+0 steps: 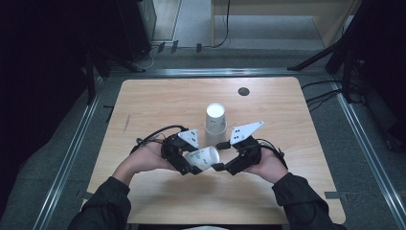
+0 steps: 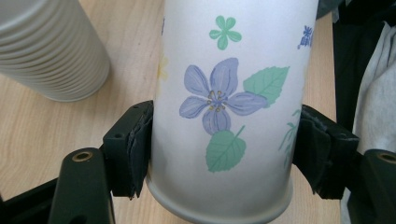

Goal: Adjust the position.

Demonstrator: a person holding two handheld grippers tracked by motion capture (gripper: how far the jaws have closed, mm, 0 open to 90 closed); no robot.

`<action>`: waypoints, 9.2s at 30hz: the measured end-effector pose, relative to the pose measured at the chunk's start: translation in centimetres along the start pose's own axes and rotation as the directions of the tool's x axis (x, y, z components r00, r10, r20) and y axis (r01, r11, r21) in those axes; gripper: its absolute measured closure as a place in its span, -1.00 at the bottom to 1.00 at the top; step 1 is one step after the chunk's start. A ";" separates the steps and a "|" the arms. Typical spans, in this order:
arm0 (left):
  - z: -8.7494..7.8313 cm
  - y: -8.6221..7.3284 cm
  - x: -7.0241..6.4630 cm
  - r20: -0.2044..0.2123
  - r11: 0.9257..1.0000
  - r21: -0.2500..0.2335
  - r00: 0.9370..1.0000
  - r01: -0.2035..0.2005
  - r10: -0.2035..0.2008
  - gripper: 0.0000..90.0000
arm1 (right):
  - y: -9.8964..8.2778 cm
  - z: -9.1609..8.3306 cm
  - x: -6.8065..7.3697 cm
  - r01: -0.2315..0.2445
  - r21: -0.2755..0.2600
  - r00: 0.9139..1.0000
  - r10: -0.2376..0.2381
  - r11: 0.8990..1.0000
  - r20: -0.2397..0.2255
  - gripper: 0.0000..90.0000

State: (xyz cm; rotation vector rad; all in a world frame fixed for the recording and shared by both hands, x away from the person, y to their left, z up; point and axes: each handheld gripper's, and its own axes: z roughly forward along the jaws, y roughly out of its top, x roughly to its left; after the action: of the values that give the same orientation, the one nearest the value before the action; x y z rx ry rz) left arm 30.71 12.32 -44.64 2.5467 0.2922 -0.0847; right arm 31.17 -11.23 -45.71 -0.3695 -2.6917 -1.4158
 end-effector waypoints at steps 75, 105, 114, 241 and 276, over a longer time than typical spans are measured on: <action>-0.5 -2.8 -0.4 0.102 0.896 -0.431 0.993 0.105 -0.067 -0.52 | 0.8 -1.2 -0.2 -0.039 -0.155 0.988 0.015 0.987 -0.156 -0.22; -2.0 -1.5 -0.2 -0.044 0.995 -0.098 0.999 -0.009 0.005 -0.46 | -0.1 0.9 0.2 0.022 0.026 0.999 -0.021 0.999 -0.035 -0.50; -0.2 -0.8 -0.4 -0.053 0.999 0.024 0.998 -0.035 0.036 -0.46 | 0.0 2.3 0.7 0.085 0.078 0.996 -0.082 0.993 -0.040 -0.45; -2.2 -1.8 -0.5 0.074 0.877 -0.452 0.987 0.161 -0.143 -0.64 | 0.6 1.0 -0.1 0.015 -0.079 0.995 -0.023 0.997 -0.102 -0.26; -3.9 -3.4 0.2 -0.029 0.907 -0.400 0.988 0.130 -0.155 -0.44 | -0.6 2.4 0.3 0.005 0.093 1.000 -0.006 0.996 0.012 -0.48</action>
State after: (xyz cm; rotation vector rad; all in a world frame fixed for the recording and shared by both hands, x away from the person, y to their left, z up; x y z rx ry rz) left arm 30.12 17.29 -43.18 2.1233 0.4690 -0.0022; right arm 30.86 -9.51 -47.50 -0.3654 -2.7588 -1.2874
